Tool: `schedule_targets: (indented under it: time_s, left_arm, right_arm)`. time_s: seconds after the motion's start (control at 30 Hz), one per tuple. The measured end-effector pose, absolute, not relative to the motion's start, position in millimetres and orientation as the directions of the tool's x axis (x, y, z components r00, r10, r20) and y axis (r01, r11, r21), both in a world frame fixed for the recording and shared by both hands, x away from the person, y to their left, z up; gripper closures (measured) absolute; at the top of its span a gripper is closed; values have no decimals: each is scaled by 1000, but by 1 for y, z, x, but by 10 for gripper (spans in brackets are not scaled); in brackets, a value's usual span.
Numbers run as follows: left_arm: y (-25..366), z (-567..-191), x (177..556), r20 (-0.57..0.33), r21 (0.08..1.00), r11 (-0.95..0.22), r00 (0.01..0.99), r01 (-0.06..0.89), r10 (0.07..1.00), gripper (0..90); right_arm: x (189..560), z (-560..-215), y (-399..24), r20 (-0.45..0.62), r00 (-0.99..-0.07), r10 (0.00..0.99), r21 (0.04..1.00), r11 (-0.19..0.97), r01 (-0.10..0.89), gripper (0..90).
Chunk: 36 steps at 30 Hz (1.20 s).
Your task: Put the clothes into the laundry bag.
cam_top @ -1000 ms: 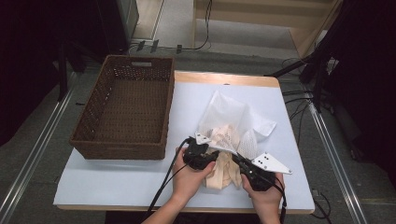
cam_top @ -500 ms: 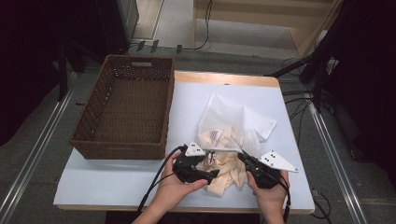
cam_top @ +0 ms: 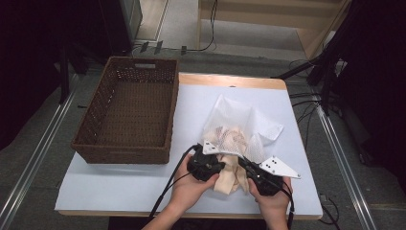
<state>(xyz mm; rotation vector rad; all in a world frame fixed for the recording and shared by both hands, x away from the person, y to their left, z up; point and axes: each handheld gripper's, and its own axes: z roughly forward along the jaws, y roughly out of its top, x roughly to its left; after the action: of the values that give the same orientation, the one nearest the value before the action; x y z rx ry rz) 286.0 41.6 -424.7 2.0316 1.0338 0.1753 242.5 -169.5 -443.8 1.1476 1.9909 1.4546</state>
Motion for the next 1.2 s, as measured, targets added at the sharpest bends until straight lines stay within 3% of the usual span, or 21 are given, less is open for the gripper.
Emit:
schedule_targets:
  time_s: [0.13,0.23,0.3,0.47,0.67,0.83,0.9,0.97,1.07,1.2]
  left_arm:
    - [32,-428,298,-195,767,-261,600,586,776,817]
    - [21,-448,315,-103,720,-328,561,611,821,803]
    - [21,-460,323,-121,678,-352,570,645,813,767]
    - [34,-449,303,-193,735,-324,642,596,742,518]
    - [37,-439,280,-268,738,-358,735,572,623,310]
    - [15,-453,271,-203,679,-455,743,576,638,203]
    - [5,-459,269,-132,637,-507,730,581,671,273]
    - [0,-463,269,-52,640,-522,710,564,703,500]
    - [4,-459,274,-96,655,-474,687,588,720,827]
    - [6,-444,276,-114,702,-451,713,551,692,877]
  right_arm:
    - [239,-441,-165,131,-581,804,922,117,369,896]
    - [239,-443,-164,125,-586,801,918,130,374,897]
    - [239,-444,-165,126,-573,810,915,129,382,896]
    - [242,-445,-175,125,-549,827,915,118,386,896]
    - [246,-447,-178,139,-533,835,914,98,393,896]
    - [245,-445,-177,142,-536,832,916,94,390,896]
    - [244,-445,-176,136,-540,830,917,101,386,896]
    - [243,-446,-173,139,-549,824,915,105,390,896]
    - [242,-446,-172,137,-554,821,914,112,391,896]
    - [239,-442,-172,143,-553,821,922,93,376,896]
